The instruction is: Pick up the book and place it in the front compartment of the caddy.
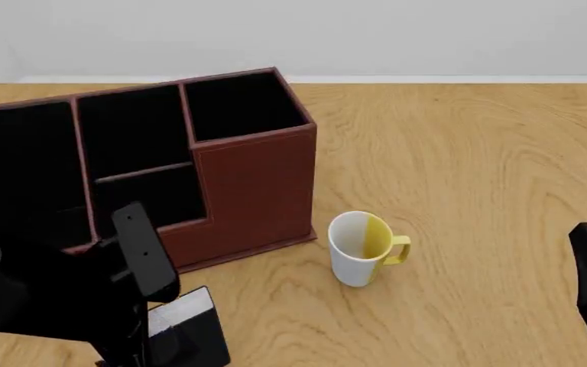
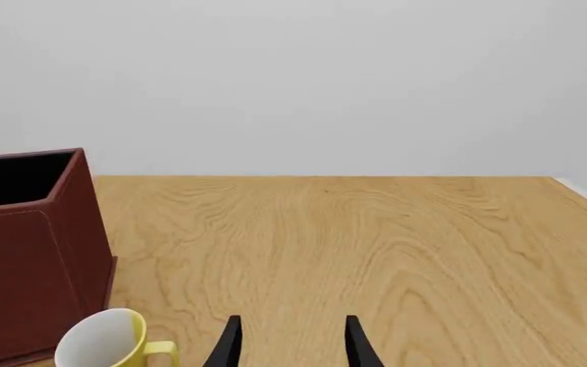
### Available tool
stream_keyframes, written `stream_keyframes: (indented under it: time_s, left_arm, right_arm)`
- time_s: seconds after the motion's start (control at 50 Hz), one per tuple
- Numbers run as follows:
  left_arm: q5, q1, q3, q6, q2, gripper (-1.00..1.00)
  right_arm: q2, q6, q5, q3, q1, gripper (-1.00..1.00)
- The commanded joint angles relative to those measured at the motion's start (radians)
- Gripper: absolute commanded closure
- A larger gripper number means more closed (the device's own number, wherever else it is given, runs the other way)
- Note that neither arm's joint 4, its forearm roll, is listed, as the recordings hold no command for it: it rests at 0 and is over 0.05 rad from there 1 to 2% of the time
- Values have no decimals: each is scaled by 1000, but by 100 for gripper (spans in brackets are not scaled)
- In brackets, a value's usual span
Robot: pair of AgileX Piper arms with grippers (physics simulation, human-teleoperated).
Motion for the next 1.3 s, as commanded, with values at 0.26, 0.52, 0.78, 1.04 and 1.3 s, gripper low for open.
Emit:
stream_keyframes:
  time_s: [0.26,0.52,0.78,1.04,1.3]
  left_arm:
    - [-107,-32,70,-55,40,100]
    - [-27,-150,107,-60,-16,100]
    - [193,-98,-32,61,-111,100]
    - [364,99,-148,333,-206,100]
    - [460,218,-243,488,-276,100]
  right_arm:
    - [0,0,0,0,0,-100]
    - [0,0,0,0,0,-100]
    - [0,0,0,0,0,-100]
    - [0,0,0,0,0,-100]
    - [0,0,0,0,0,-100]
